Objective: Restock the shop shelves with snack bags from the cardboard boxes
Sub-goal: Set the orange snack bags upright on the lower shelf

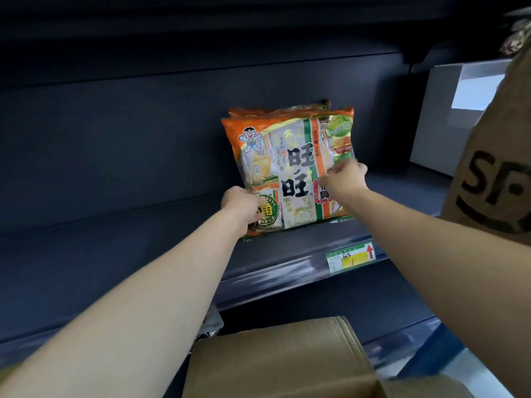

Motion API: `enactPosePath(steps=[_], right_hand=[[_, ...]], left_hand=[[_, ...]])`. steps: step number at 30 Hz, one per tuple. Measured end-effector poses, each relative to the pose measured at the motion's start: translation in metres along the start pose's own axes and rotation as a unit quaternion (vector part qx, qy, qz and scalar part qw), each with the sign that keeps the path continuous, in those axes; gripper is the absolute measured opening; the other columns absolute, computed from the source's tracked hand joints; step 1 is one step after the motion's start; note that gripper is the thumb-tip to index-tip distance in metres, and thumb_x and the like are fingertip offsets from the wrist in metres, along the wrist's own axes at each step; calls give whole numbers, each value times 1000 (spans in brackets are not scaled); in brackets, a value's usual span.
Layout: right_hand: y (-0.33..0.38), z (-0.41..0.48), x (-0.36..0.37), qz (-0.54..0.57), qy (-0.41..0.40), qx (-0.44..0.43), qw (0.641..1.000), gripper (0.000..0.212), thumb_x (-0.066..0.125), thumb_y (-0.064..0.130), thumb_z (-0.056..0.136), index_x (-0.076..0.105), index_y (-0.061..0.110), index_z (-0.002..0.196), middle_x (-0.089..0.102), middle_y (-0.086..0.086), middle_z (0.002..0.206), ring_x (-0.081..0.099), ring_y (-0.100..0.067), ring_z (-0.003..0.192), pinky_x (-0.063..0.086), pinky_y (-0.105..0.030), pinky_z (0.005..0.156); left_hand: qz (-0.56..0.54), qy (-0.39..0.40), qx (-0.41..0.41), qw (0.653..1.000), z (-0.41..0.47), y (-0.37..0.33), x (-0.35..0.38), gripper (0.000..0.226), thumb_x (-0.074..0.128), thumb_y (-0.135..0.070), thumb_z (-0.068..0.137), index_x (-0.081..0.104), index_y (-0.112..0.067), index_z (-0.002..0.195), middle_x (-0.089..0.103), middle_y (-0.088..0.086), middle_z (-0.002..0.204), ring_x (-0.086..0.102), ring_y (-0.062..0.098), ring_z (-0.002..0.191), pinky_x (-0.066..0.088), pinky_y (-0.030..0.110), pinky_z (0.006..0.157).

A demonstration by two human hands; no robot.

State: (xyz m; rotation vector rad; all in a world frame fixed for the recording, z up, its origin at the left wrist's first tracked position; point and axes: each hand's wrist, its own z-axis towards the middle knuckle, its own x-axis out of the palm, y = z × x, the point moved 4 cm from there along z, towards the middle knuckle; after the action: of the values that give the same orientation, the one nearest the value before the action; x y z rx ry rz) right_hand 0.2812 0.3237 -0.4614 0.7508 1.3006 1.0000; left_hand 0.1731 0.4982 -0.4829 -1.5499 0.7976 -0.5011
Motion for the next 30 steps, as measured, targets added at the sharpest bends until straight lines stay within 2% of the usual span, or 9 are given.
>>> enactPosePath(steps=[3, 7, 10, 13, 16, 19, 23, 27, 30], right_hand=[[-9, 2, 4, -68, 67, -35, 995, 36, 58, 8, 87, 54, 8, 123, 32, -4, 144, 42, -26, 127, 44, -37, 101], [-11, -8, -3, -51, 43, -58, 996, 38, 58, 6, 86, 56, 13, 123, 43, -4, 141, 43, -26, 127, 44, -43, 103], [-8, -24, -10, -60, -5, -51, 997, 36, 53, 7, 89, 57, 16, 123, 46, -9, 133, 49, -29, 120, 49, -41, 93], [-1, -50, -7, -52, -2, -78, 996, 31, 51, 8, 91, 59, 16, 119, 50, -12, 128, 58, -29, 105, 53, -39, 81], [3, -87, -3, -53, 25, -123, 991, 27, 53, 6, 91, 61, 9, 117, 59, -7, 123, 57, -25, 106, 49, -34, 88], [-6, -128, 4, -63, 55, -142, 986, 21, 54, 5, 89, 64, 7, 108, 62, -7, 104, 57, -21, 97, 47, -31, 87], [-31, -184, 19, -77, 138, -131, 979, 15, 53, 2, 85, 63, 12, 90, 60, -5, 75, 60, -21, 67, 48, -23, 58], [-65, -234, 48, -184, 311, -79, 929, 19, 56, 2, 85, 63, 15, 73, 61, -3, 68, 58, -16, 52, 50, -24, 53], [-99, -265, 70, -339, 439, -35, 831, 13, 58, 9, 90, 67, 8, 100, 65, -4, 91, 55, -9, 59, 46, -18, 53]], left_hand=[[-1, 3, 4, 1000, 1, 3, 2, 27, 62, 5, 87, 52, -8, 108, 56, 14, 122, 59, 22, 98, 56, 28, 80], [38, -6, 13, 999, -5, 3, -2, 24, 61, 5, 88, 58, 1, 111, 59, 15, 115, 60, 19, 81, 56, 34, 86], [104, -52, 58, 992, -16, -3, -9, 20, 61, 0, 88, 50, -11, 75, 55, 7, 88, 60, 25, 80, 55, 44, 89], [150, -53, 122, 980, -37, -9, -16, 13, 61, -6, 88, 52, -16, 88, 59, 6, 102, 61, 25, 93, 55, 42, 88], [171, -16, 164, 971, -66, -10, -25, 14, 62, -8, 87, 53, -19, 86, 61, 8, 110, 61, 25, 96, 55, 41, 87], [219, 69, 149, 962, -99, 7, -34, 23, 65, -5, 83, 52, -21, 72, 60, 7, 90, 62, 24, 86, 57, 41, 86], [324, 186, 108, 921, -149, 52, -47, 21, 65, -6, 85, 54, -16, 72, 59, 8, 76, 57, 20, 72, 56, 34, 72], [431, 281, 8, 857, -176, 113, -61, 8, 65, -13, 88, 62, -7, 92, 68, 14, 90, 60, 20, 71, 55, 30, 70], [514, 302, -112, 795, -185, 168, -76, 32, 62, -23, 92, 57, -3, 117, 64, 11, 97, 62, 19, 79, 55, 29, 76]])
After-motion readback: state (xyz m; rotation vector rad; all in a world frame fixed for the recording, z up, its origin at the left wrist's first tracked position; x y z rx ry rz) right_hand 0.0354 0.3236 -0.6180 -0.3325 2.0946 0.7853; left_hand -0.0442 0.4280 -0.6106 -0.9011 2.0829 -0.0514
